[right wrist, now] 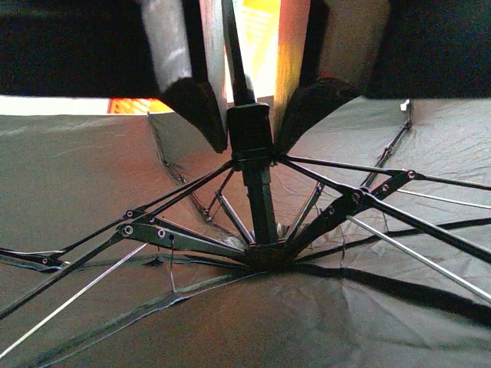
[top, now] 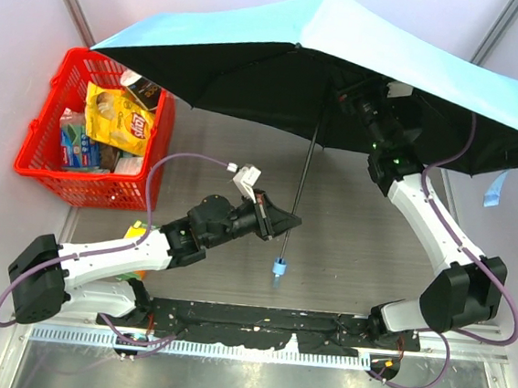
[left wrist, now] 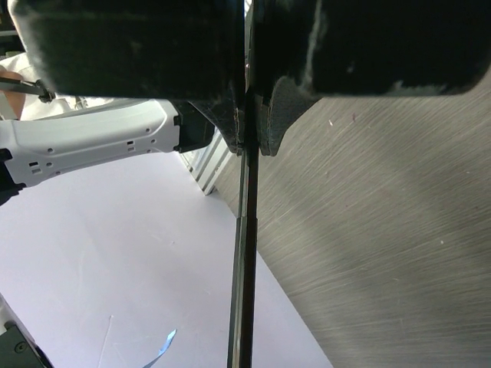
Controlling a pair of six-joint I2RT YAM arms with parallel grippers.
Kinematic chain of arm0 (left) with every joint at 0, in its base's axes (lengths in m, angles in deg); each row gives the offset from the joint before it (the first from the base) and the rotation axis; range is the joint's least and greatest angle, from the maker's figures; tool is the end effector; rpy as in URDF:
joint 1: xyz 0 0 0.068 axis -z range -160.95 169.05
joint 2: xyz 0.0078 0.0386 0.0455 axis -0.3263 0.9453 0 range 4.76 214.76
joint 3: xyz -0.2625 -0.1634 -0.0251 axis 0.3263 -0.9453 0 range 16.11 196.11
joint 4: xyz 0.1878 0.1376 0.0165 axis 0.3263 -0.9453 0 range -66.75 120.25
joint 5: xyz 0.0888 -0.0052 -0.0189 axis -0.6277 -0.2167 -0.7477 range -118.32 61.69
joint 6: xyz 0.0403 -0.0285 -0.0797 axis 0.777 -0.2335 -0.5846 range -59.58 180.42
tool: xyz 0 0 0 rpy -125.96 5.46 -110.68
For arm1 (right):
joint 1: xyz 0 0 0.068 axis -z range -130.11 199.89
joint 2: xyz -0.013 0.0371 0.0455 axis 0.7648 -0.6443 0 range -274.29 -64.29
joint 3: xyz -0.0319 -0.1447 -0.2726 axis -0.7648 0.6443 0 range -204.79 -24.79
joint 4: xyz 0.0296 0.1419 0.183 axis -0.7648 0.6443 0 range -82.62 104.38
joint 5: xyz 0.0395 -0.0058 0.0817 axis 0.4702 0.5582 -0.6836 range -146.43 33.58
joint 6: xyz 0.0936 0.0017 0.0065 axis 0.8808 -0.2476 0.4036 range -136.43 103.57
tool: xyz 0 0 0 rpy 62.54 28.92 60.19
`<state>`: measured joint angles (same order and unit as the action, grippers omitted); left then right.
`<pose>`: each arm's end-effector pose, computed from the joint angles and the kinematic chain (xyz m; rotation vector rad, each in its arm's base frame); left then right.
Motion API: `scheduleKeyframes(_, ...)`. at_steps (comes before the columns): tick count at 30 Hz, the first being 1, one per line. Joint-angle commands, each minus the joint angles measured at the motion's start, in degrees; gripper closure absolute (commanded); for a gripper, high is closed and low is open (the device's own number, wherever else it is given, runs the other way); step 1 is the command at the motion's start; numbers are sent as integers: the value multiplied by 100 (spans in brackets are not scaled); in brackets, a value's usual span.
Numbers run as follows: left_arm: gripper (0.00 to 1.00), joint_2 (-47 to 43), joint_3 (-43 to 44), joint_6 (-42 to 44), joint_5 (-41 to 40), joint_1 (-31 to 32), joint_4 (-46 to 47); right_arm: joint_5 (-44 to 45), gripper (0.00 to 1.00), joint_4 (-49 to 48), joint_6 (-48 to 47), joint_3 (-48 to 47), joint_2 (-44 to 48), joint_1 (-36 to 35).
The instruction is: Put away the umbrella
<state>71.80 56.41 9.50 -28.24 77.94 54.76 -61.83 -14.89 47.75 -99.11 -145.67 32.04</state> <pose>0.1442 -0.2392 0.3427 0.1280 1.8205 -1.4368 0.3288 0.1141 0.4873 0.4775 1.3382 1.2679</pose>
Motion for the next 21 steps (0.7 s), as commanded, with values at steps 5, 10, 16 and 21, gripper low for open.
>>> scheduleKeyframes(5, 100, -77, 128, 283, -552, -106, -509, -231, 99, 564, 569, -65, 448, 36)
scheduleKeyframes(10, 100, -192, 75, 433, -386, -247, -474, -655, 99, 1425, 815, -153, 474, 80)
scheduleKeyframes(16, 100, -262, -126, 329, 157, -378, -36, -1136, 99, 664, -511, 153, 825, -43)
scheduleKeyframes(21, 100, -96, 57, 187, 774, -501, 274, -2016, 99, 486, -603, 383, 791, 9)
